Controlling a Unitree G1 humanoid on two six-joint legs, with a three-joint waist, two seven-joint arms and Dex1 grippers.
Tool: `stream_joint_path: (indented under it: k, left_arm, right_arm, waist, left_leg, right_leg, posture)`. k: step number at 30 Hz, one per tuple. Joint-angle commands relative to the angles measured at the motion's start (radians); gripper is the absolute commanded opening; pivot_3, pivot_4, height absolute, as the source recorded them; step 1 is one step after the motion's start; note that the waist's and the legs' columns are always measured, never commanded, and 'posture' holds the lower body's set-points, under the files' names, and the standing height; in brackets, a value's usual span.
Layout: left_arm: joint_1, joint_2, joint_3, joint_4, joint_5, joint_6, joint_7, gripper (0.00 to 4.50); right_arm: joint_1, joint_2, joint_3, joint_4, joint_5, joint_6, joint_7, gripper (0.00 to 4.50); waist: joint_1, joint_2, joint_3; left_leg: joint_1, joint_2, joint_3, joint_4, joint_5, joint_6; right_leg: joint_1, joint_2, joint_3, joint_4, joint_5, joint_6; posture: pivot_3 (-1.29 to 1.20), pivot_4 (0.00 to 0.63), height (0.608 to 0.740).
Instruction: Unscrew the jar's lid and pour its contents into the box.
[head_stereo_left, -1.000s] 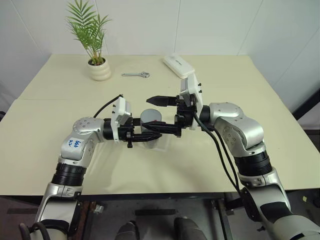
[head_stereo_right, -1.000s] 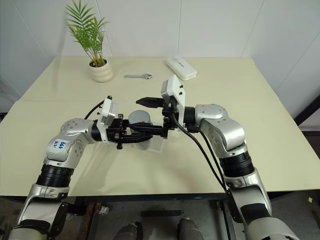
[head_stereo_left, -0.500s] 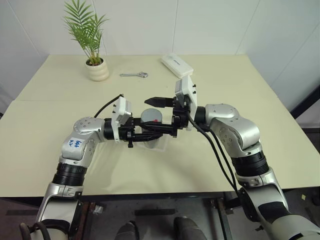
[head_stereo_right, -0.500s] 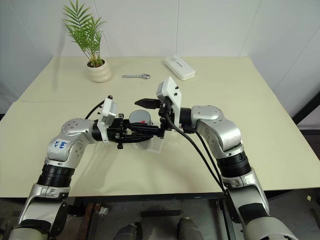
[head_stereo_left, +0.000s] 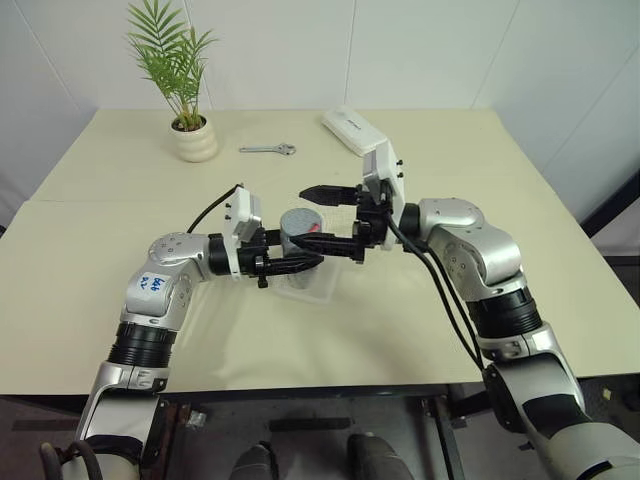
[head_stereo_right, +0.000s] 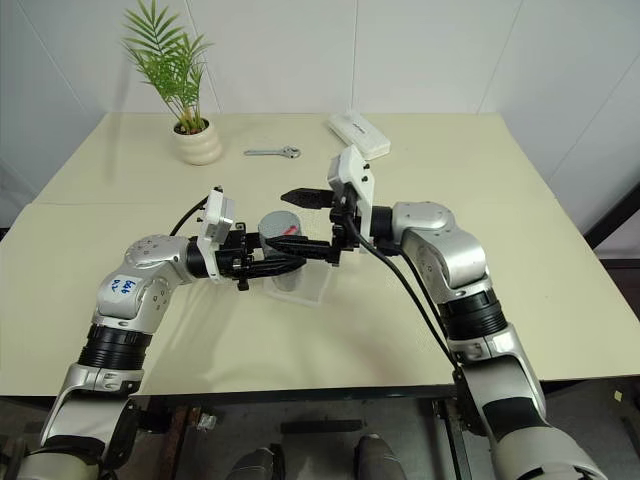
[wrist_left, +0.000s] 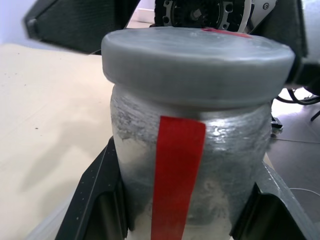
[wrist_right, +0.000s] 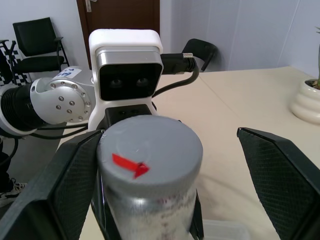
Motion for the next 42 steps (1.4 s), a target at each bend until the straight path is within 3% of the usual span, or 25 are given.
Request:
stream_joint_path:
  k: [1, 15, 22, 28, 42]
  left_arm:
    - [-0.002, 0.014, -0.004, -0.067, -0.024, -0.021, -0.06, 1.93]
    - [-0.003, 0.014, 0.004, -0.058, -0.015, -0.023, -0.068, 1.93]
    - [-0.011, 0.009, 0.0, -0.048, -0.012, -0.028, -0.069, 1.93]
    - [-0.014, 0.0, -0.005, -0.045, -0.01, -0.028, -0.071, 1.93]
    - [-0.012, -0.007, -0.006, -0.049, -0.011, -0.027, -0.072, 1.93]
  right_arm:
    - [-0.026, -0.096, -0.141, 0.074, -0.023, -0.02, -0.061, 4.47]
    - [0.027, -0.215, -0.245, 0.047, 0.068, 0.073, 0.023, 4.47]
    - [0.01, -0.12, -0.233, -0.124, 0.171, 0.19, -0.054, 4.47]
    - [0.03, -0.017, -0.109, -0.273, 0.133, 0.234, -0.137, 4.47]
    - [0.008, 0.052, -0.017, -0.264, 0.069, 0.217, -0.178, 4.47]
  waist:
    - [0.0, 0.0, 0.0]
    - [-0.001, 0.0, 0.0]
    - [-0.003, 0.0, 0.0]
    - [0.0, 0.0, 0.0]
    - [-0.001, 0.0, 0.0]
  left_leg:
    - [0.0, 0.0, 0.0, 0.0, 0.0, 0.0]
    - [0.0, 0.0, 0.001, -0.002, 0.0, 0.0]
    - [0.0, 0.0, 0.001, -0.001, 0.0, 0.0]
    - [0.0, 0.0, 0.0, 0.0, 0.0, 0.0]
    - [0.0, 0.0, 0.0, 0.0, 0.0, 0.0]
  right_leg:
    - [0.0, 0.0, 0.0, 0.0, 0.0, 0.0]
    - [0.0, 0.0, 0.001, -0.004, 0.0, 0.0]
    - [0.001, 0.0, 0.001, -0.003, 0.0, 0.001]
    - [0.0, 0.0, 0.001, -0.001, 0.0, 0.0]
    - [0.0, 0.0, 0.001, -0.001, 0.0, 0.001]
  posture:
    - [0.0, 0.15, 0.74]
    - [0.0, 0.15, 0.74]
    - [0.0, 0.15, 0.74]
    - [0.0, 0.15, 0.74]
    - [0.0, 0.15, 0.74]
